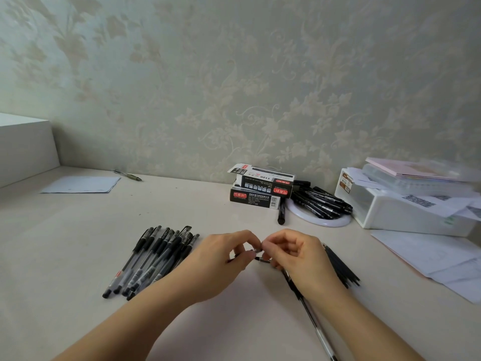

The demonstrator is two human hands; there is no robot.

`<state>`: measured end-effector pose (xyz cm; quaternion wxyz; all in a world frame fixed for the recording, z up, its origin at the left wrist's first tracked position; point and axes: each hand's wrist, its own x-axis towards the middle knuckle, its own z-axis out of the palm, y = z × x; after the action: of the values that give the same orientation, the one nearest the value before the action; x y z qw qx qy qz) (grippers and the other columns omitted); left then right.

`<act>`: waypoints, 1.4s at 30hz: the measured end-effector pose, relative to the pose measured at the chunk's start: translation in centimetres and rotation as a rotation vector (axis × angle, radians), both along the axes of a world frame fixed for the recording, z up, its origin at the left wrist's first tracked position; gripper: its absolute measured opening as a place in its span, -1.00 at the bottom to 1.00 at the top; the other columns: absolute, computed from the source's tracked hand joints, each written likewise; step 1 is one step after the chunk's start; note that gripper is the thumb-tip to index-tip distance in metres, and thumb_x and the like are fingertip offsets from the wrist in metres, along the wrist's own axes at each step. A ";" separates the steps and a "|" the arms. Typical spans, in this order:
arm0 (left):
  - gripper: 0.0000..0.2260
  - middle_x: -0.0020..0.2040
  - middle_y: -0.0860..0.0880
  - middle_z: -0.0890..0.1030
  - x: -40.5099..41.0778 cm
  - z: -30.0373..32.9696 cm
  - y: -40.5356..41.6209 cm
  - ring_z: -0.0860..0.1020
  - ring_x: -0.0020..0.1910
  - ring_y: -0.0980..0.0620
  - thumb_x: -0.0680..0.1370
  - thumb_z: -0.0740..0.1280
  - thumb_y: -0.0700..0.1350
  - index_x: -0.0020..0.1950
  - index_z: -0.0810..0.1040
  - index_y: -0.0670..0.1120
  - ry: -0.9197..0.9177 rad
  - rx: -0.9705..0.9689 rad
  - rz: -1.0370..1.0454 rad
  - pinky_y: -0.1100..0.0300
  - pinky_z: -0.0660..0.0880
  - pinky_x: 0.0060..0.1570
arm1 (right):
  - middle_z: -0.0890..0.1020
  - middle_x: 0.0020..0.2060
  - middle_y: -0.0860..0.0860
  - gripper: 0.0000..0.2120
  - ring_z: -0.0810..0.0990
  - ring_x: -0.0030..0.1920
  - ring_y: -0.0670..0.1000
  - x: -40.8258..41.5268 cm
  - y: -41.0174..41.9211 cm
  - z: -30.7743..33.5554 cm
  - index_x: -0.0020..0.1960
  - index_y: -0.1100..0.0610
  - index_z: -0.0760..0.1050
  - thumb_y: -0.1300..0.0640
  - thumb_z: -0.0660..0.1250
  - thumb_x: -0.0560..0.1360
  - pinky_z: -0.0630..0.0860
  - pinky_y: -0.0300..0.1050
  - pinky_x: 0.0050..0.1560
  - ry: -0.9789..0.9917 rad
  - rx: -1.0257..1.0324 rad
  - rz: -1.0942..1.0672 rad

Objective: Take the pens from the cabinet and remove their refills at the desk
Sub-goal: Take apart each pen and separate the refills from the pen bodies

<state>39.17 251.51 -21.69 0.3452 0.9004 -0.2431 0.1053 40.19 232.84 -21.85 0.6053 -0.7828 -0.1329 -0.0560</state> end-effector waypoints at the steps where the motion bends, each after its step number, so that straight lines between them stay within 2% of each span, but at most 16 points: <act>1: -0.91 -0.26 0.14 0.55 0.0 0.0 0.0 0.39 -0.49 0.14 0.60 0.26 0.00 0.03 0.51 0.20 0.005 -0.014 -0.002 0.38 0.30 -0.41 | 0.71 -0.31 0.03 -0.92 0.64 -0.36 -0.12 0.0 0.0 0.1 -0.16 0.05 0.66 0.21 0.46 0.48 0.54 -0.31 -0.28 0.011 0.006 0.013; 7: -0.93 -0.21 0.19 0.56 -0.1 0.3 0.0 0.44 -0.41 0.18 0.56 0.32 0.03 0.00 0.45 0.17 -0.039 -0.036 0.032 0.39 0.32 -0.37 | 0.72 -0.27 0.08 -0.93 0.68 -0.28 -0.04 -0.2 0.0 0.4 -0.09 0.14 0.65 0.26 0.48 0.44 0.56 -0.31 -0.24 0.059 0.062 0.053; 12: -0.92 -0.24 0.21 0.56 -0.2 0.6 0.1 0.45 -0.29 0.18 0.52 0.39 -0.02 -0.12 0.49 0.08 -0.087 -0.017 0.033 0.42 0.36 -0.29 | 0.72 -0.28 0.09 -0.97 0.65 -0.32 -0.07 -0.3 0.0 0.3 -0.09 0.18 0.65 0.23 0.46 0.47 0.56 -0.30 -0.26 0.067 0.015 0.096; 22: -0.92 -0.18 0.15 0.54 -0.4 0.6 -0.5 0.47 -0.21 0.10 0.59 0.26 -0.11 -0.05 0.53 0.04 -0.170 0.005 -0.017 0.40 0.33 -0.27 | 0.61 -0.47 -0.02 -0.55 0.52 -0.44 -0.16 -0.3 -0.1 0.0 -0.34 0.05 0.54 -0.22 0.19 0.55 0.41 -0.37 -0.34 -0.094 -0.260 -0.016; 24: -0.91 -0.17 0.15 0.52 -0.3 0.6 -0.5 0.47 -0.19 0.12 0.59 0.26 -0.11 -0.01 0.55 0.03 -0.186 0.007 -0.004 0.42 0.32 -0.26 | 0.66 -0.39 -0.05 -0.61 0.57 -0.38 -0.15 -0.3 -0.1 0.0 -0.29 0.00 0.57 -0.22 0.22 0.54 0.49 -0.31 -0.27 -0.119 -0.249 -0.004; 27: -0.93 -0.17 0.16 0.51 -0.2 0.6 -0.3 0.46 -0.18 0.18 0.59 0.30 -0.09 0.01 0.56 0.03 -0.187 -0.017 0.035 0.46 0.33 -0.25 | 0.69 -0.28 -0.07 -0.89 0.62 -0.28 -0.14 -0.1 -0.1 0.0 -0.13 -0.02 0.60 -0.02 0.37 0.54 0.58 -0.13 -0.14 -0.114 -0.194 0.034; 29: -0.94 -0.15 0.16 0.50 -0.1 0.6 -0.2 0.46 -0.18 0.17 0.58 0.31 -0.08 0.01 0.57 0.04 -0.187 -0.005 0.041 0.45 0.33 -0.24 | 0.69 -0.29 -0.07 -0.93 0.62 -0.27 -0.15 0.0 -0.2 -0.1 -0.12 -0.02 0.59 0.05 0.38 0.54 0.57 -0.13 -0.14 -0.118 -0.200 0.065; 32: -0.93 -0.15 0.19 0.49 -0.2 0.7 -0.3 0.47 -0.17 0.18 0.57 0.33 -0.08 0.02 0.59 0.05 -0.187 0.015 0.024 0.44 0.33 -0.22 | 0.65 -0.37 -0.01 -0.78 0.57 -0.34 -0.13 0.0 -0.2 -0.1 -0.20 0.01 0.57 -0.04 0.31 0.57 0.53 -0.09 -0.19 -0.113 -0.237 0.079; 33: -0.93 -0.14 0.20 0.48 -0.3 0.7 -0.3 0.47 -0.16 0.20 0.57 0.34 -0.08 0.02 0.59 0.05 -0.186 0.014 0.018 0.46 0.33 -0.20 | 0.63 -0.41 0.01 -0.70 0.54 -0.38 -0.14 -0.1 -0.2 -0.1 -0.25 0.03 0.56 -0.09 0.28 0.57 0.50 -0.13 -0.25 -0.111 -0.246 0.068; 35: -0.94 -0.13 0.21 0.48 -0.4 0.8 -0.3 0.47 -0.14 0.23 0.56 0.36 -0.08 0.01 0.58 0.06 -0.190 0.010 0.010 0.49 0.33 -0.19 | 0.61 -0.47 0.02 -0.57 0.49 -0.47 -0.17 -0.2 -0.2 -0.1 -0.32 0.06 0.54 -0.21 0.21 0.54 0.40 -0.32 -0.36 -0.112 -0.266 0.035; 37: -0.96 -0.13 0.20 0.49 -0.4 0.9 -0.3 0.47 -0.14 0.23 0.55 0.36 -0.08 -0.01 0.56 0.06 -0.195 0.005 0.017 0.49 0.33 -0.19 | 0.63 -0.45 -0.01 -0.53 0.51 -0.46 -0.16 -0.2 -0.1 0.0 -0.31 0.04 0.57 -0.28 0.18 0.51 0.40 -0.35 -0.36 -0.119 -0.261 0.019; 39: -0.96 -0.12 0.19 0.50 -0.4 0.9 -0.2 0.47 -0.16 0.23 0.55 0.36 -0.08 -0.02 0.55 0.05 -0.191 -0.004 0.033 0.48 0.33 -0.21 | 0.67 -0.35 -0.05 -0.64 0.57 -0.36 -0.10 -0.1 -0.2 0.0 -0.22 -0.02 0.60 -0.25 0.24 0.51 0.51 -0.22 -0.25 -0.132 -0.233 0.026; 42: -0.95 -0.10 0.17 0.51 -0.3 0.9 -0.2 0.48 -0.18 0.22 0.55 0.36 -0.09 -0.01 0.55 0.05 -0.172 -0.017 0.038 0.45 0.35 -0.23 | 0.67 -0.28 -0.09 -0.89 0.57 -0.30 -0.15 0.0 -0.3 0.0 -0.13 -0.05 0.59 -0.05 0.37 0.54 0.54 -0.16 -0.18 -0.150 -0.230 0.068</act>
<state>38.83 251.32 -20.78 0.3287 0.8895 -0.2538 0.1906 40.22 232.53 -21.84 0.5015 -0.8356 -0.2098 -0.0783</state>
